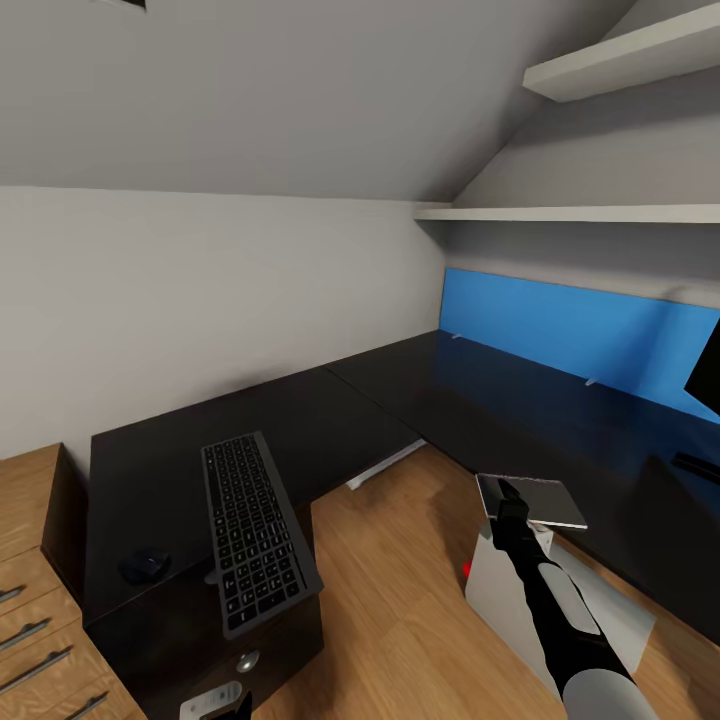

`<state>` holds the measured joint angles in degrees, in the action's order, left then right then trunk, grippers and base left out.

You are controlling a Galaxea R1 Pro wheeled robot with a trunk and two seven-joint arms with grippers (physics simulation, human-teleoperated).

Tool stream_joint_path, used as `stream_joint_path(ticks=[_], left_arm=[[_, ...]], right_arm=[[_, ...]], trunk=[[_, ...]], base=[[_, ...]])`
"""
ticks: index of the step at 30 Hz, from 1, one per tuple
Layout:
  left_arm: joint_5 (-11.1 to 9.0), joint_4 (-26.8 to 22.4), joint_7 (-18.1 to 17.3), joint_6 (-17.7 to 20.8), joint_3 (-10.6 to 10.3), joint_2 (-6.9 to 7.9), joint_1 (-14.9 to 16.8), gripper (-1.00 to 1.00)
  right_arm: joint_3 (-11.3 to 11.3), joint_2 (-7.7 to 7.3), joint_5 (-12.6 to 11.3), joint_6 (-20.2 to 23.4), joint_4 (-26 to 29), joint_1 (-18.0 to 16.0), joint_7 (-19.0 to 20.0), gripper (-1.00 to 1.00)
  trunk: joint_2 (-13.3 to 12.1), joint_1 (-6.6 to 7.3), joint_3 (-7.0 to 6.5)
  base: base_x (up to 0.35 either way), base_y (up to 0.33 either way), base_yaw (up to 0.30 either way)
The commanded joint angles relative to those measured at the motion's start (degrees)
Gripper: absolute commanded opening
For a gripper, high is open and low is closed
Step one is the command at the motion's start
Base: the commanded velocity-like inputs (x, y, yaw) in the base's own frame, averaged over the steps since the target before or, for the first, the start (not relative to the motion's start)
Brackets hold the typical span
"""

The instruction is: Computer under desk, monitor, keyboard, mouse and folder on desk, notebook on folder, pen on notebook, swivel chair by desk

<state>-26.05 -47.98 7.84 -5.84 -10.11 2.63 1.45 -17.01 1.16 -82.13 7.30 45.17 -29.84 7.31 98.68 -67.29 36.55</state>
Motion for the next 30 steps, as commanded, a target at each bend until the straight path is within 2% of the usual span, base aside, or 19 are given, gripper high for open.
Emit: stream_joint_path(ticks=[1,3,4,20,26,30], left_arm=[[-0.6,0.0,0.5,-0.3,-0.4,0.1,0.0,1.0],[-0.6,0.0,0.5,-0.3,-0.4,0.12,0.0,1.0],[-0.6,0.0,0.5,-0.3,-0.4,0.13,0.0,1.0],[-0.6,0.0,0.5,-0.3,-0.4,0.11,0.0,1.0],[-0.7,0.1,0.8,-0.2,-0.5,0.1,0.0,1.0],[-0.7,0.2,0.8,-0.2,-0.4,0.1,0.0,1.0]], right_arm=[[-0.3,0.07,-0.5,0.5,0.0,0.0,0.1,1.0],[-0.3,0.07,-0.5,0.5,0.0,0.0,0.1,1.0],[-0.3,0.07,-0.5,0.5,0.0,0.0,0.1,-1.0],[-0.3,0.0,-0.5,0.5,0.0,0.0,0.1,-1.0],[-0.4,0.15,-0.5,0.7,0.2,0.0,0.2,-1.0],[-0.4,0.21,-0.6,3.2,0.3,0.0,0.2,-1.0]], trunk=[[0.0,0.01,0.05],[0.0,0.01,0.05],[0.0,0.01,0.05],[0.0,0.01,0.05],[-2.4,1.32,-1.02],[-4.0,2.2,-1.74]], base=[[0.003,0.0,0.0],[0.002,0.0,0.0],[0.001,0.0,0.0],[0.0,0.0,0.0],[0.0,0.0,0.0],[0.0,0.0,0.0]])
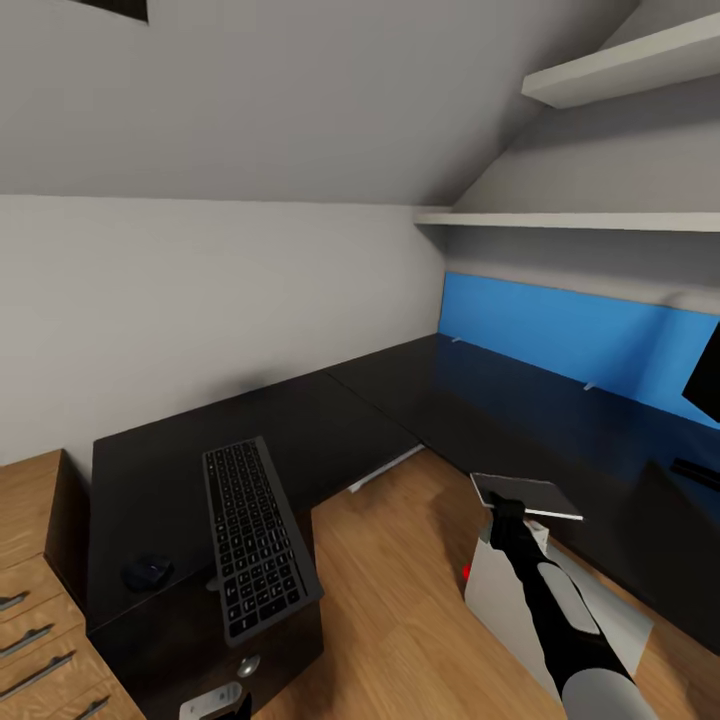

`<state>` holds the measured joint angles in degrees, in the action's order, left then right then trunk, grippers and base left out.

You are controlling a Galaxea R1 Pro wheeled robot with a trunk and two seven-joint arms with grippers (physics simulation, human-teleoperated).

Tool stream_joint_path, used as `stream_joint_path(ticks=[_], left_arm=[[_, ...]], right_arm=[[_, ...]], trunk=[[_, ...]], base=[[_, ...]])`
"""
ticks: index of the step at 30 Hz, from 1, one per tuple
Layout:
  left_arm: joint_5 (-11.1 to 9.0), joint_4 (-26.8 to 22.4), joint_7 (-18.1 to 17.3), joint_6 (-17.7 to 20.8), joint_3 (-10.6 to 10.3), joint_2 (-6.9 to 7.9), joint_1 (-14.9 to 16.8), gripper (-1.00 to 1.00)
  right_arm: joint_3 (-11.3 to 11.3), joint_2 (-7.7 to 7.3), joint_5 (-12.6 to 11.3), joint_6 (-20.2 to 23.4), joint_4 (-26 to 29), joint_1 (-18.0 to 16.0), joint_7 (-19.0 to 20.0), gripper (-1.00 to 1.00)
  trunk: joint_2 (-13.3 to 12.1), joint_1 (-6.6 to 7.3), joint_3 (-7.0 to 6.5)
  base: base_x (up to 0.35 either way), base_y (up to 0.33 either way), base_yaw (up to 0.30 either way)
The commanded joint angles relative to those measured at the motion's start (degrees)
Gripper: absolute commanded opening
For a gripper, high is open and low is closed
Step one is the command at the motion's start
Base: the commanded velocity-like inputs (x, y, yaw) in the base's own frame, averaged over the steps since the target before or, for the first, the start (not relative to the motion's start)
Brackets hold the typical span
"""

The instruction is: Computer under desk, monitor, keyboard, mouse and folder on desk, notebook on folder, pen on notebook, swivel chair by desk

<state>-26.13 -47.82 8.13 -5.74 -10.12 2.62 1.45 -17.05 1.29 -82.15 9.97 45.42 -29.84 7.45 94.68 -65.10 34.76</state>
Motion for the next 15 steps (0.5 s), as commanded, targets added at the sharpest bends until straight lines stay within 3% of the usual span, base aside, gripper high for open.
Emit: stream_joint_path(ticks=[1,6,11,15], left_arm=[[-0.6,0.0,0.5,-0.3,-0.4,0.11,0.0,1.0],[-0.7,0.1,0.5,-0.3,-0.4,0.1,0.0,1.0],[-0.7,0.1,0.5,-0.2,-0.5,0.1,0.0,1.0],[-0.7,0.1,0.5,-0.2,-0.5,0.1,0.0,1.0]], right_arm=[[-0.3,0.06,-0.6,1.4,0.0,0.0,0.1,-1.0],[-0.3,0.86,-0.5,3.2,0.0,0.0,0.1,-1.0],[-0.1,1.34,-0.3,3.4,0.1,0.0,0.1,-1.0],[2.6,1.49,0.8,3.4,0.1,0.0,0.0,-1.0]], trunk=[[-0.4,0.23,-0.13],[-2.4,1.33,-1.03],[-4.0,2.21,-1.76],[-4.0,2.21,-1.83]], base=[[0.0,0.0,0.0],[0.0,0.0,0.006],[0.0,0.0,0.174],[0.0,0.0,0.26]])
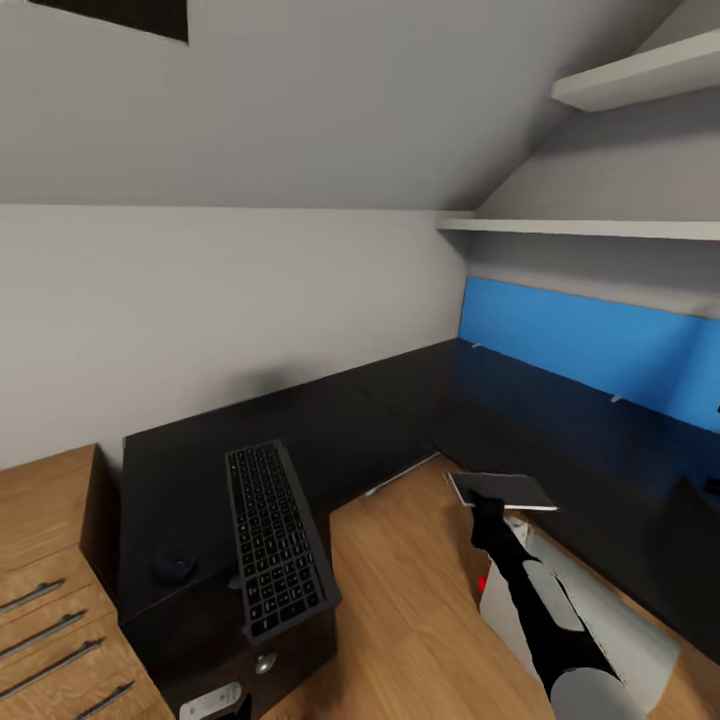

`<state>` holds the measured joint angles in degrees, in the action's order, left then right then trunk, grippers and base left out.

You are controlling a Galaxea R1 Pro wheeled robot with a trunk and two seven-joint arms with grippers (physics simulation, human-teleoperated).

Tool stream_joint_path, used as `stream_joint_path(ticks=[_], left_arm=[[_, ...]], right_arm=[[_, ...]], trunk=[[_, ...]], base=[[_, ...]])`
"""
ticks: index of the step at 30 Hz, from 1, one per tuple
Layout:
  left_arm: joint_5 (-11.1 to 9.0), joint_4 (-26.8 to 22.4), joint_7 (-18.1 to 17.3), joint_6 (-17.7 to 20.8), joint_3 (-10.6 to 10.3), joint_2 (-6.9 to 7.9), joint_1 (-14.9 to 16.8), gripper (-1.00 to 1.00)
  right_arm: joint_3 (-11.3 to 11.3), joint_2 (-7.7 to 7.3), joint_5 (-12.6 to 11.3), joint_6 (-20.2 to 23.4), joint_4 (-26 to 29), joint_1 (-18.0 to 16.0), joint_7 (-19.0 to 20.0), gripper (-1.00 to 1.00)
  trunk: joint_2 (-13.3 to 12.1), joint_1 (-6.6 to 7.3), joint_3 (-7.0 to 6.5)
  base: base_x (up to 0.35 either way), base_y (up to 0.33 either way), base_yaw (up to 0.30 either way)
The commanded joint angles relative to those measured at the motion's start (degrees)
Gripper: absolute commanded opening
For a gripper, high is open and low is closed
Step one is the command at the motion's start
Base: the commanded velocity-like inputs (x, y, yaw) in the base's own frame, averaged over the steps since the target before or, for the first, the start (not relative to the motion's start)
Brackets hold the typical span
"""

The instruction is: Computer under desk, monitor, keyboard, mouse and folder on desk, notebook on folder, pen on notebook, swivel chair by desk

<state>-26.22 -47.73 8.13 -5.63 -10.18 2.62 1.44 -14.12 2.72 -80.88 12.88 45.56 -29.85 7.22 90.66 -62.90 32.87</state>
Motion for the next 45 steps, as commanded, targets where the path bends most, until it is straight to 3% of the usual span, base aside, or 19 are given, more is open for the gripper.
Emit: stream_joint_path(ticks=[1,5,9,16,31,36,43,45], left_arm=[[-0.6,0.0,0.5,-0.3,-0.5,0.1,0.1,1.0],[-0.6,0.0,0.6,-0.3,-0.5,0.1,0.1,1.0],[-0.6,0.0,0.5,-0.3,-0.5,0.1,0.1,1.0],[-0.6,0.0,0.5,-0.3,-0.5,0.1,0.1,1.0],[-0.6,0.1,0.6,-0.3,-0.6,0.1,0.1,1.0],[-0.6,0.1,0.6,-0.3,-0.5,0.1,0.1,1.0],[-0.6,0.1,0.5,-0.3,-0.5,0.1,0.1,1.0],[-0.5,0.1,0.5,-0.3,-0.5,0.1,0.1,1.0]], right_arm=[[1.2,0.07,-0.3,0.5,0.0,0.0,0.3,-1.0],[6.7,-0.01,0.0,0.4,0.2,0.0,0.5,-1.0],[8.7,-0.01,0.0,0.3,0.2,0.0,0.6,-1.0],[10.3,-0.07,0.1,0.3,0.2,0.0,0.6,-1.0],[10.5,-0.32,0.1,0.4,0.2,0.0,0.6,-1.0],[10.7,-0.97,2.7,0.7,0.2,0.0,0.5,-1.0],[10.9,-1.76,4.1,0.7,0.2,0.0,1.0,-1.0],[12.0,-2.58,6.2,1.2,0.2,0.0,2.1,-1.0]], trunk=[[0.0,0.0,0.03],[0.0,0.0,-0.07],[0.0,0.0,-0.16],[0.0,0.0,-0.27],[0.0,0.0,-0.28],[0.0,0.0,-0.28],[0.0,0.0,-0.28],[0.0,0.0,-0.28]], base=[[0.0,0.0,0.272],[0.0,0.0,0.275],[0.0,0.0,0.277],[0.0,0.0,0.277],[0.0,0.0,0.254],[0.0,0.0,0.022],[0.0,0.0,0.002],[0.0,0.0,0.0]])
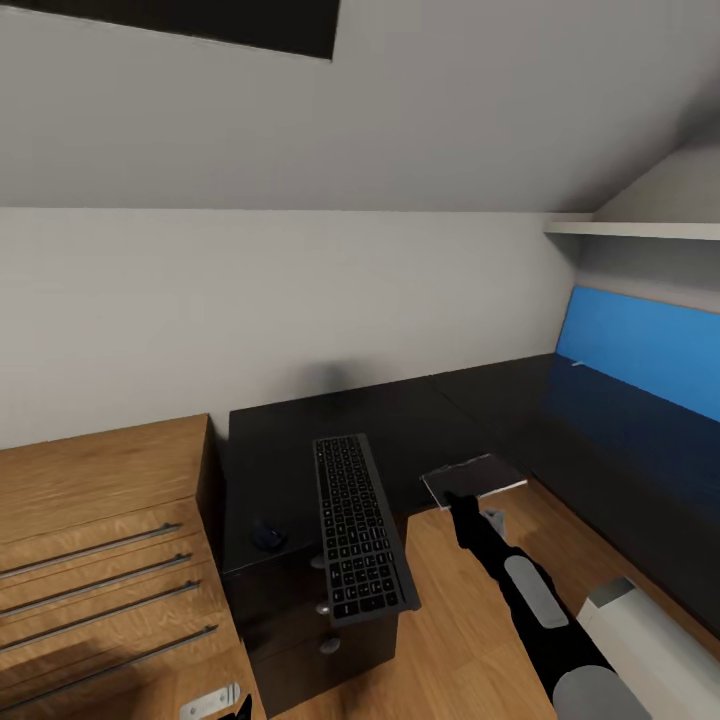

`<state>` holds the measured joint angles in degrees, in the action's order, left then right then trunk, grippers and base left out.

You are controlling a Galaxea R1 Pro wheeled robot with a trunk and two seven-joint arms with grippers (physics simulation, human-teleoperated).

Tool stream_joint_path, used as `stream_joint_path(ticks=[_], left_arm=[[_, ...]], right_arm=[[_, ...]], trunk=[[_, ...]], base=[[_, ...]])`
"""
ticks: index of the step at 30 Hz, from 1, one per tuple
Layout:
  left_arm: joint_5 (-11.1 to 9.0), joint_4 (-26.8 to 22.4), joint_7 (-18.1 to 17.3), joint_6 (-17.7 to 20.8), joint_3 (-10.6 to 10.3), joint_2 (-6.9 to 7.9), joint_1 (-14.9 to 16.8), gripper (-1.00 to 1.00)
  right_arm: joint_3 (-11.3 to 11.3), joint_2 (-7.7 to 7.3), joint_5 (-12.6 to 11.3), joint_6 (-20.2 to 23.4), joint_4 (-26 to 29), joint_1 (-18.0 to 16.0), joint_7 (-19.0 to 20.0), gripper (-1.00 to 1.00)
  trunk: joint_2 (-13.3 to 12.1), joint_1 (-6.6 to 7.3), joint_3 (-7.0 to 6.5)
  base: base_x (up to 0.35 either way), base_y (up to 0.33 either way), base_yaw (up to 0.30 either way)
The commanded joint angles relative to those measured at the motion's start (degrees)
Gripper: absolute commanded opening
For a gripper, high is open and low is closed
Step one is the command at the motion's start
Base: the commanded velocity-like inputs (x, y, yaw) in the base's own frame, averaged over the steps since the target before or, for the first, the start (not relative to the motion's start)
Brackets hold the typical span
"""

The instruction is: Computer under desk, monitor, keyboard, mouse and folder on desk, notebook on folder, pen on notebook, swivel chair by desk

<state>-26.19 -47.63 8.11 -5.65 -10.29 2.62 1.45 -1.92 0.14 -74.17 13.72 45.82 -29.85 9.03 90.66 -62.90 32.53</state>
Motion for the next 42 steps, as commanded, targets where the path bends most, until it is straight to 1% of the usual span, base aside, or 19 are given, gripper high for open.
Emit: stream_joint_path(ticks=[1,3,5,13,22,25,28,30,32,35,36,40,42], left_arm=[[-0.6,0.0,0.5,-0.3,-0.4,0.1,0.0,1.0],[-0.5,0.0,0.5,-0.3,-0.5,0.1,0.0,1.0],[-0.5,0.0,0.5,-0.3,-0.5,0.1,0.0,1.0],[-0.4,0.0,0.4,-0.5,-0.5,0.1,0.0,1.0],[-0.4,-0.4,0.2,-0.6,-0.6,0.18,0.0,1.0],[-0.4,0.8,0.1,-0.9,-0.7,0.35,-0.3,1.0],[-0.3,2.6,0.0,-3.9,-0.7,1.08,-2.4,1.0],[-0.3,4.4,-0.3,-8.9,-0.7,1.63,-3.8,1.0],[-0.3,6.1,-0.7,-11.9,-1.0,1.83,-4.4,1.0],[0.1,7.2,-1.1,-13.6,-1.7,1.93,-4.6,1.0],[0.5,7.5,-1.2,-14.2,-2.3,1.97,-4.7,1.0],[1.7,8.2,-1.4,-15.2,-3.1,1.92,-4.8,1.0],[1.9,8.3,-1.4,-15.3,-3.3,1.85,-4.9,1.0]], right_arm=[[0.2,-0.13,0.0,0.6,0.0,0.0,0.7,-1.0],[1.1,-0.45,1.5,1.2,-0.1,0.0,2.5,-1.0],[1.6,-0.61,2.4,1.6,-0.1,0.0,4.2,-1.0],[1.7,-0.67,2.7,1.8,-0.2,0.0,4.7,-1.0],[1.7,-0.78,2.7,1.9,-0.4,0.0,4.6,-1.0],[1.7,-0.93,2.7,1.9,-0.4,0.0,4.5,-1.0],[1.7,-0.99,2.7,1.9,-0.4,0.0,4.5,-1.0],[1.7,-1.01,2.6,1.9,-0.4,0.0,4.5,-1.0],[1.7,-1.01,2.6,1.9,-0.5,0.0,4.4,-1.0],[1.7,-1.02,2.6,1.9,-0.5,0.0,4.4,-1.0],[1.7,-1.02,2.6,2.0,-0.6,0.0,4.4,-1.0],[1.7,-1.12,2.5,2.3,-0.6,0.0,4.4,-1.0],[1.6,-1.16,2.6,3.1,-0.7,0.0,4.4,-1.0]], trunk=[[0.0,0.01,0.06],[0.0,0.01,0.06],[0.0,0.01,0.06],[0.0,0.01,0.06],[0.0,0.01,0.06],[0.0,0.01,0.06],[0.0,0.01,0.06],[0.0,0.01,0.06],[0.0,0.01,0.06],[0.0,0.01,0.06],[0.0,0.01,0.06],[0.0,0.01,0.06],[0.0,0.01,0.06]], base=[[0.0,0.0,0.0],[0.0,0.0,0.0],[0.0,0.0,0.0],[0.109,0.0,0.0],[0.015,0.0,0.0],[0.001,0.0,0.0],[0.0,0.0,0.0],[0.0,0.0,0.0],[0.0,0.0,0.0],[0.0,0.0,0.0],[0.005,0.0,0.0],[0.103,0.0,0.0],[0.219,0.0,0.0]])
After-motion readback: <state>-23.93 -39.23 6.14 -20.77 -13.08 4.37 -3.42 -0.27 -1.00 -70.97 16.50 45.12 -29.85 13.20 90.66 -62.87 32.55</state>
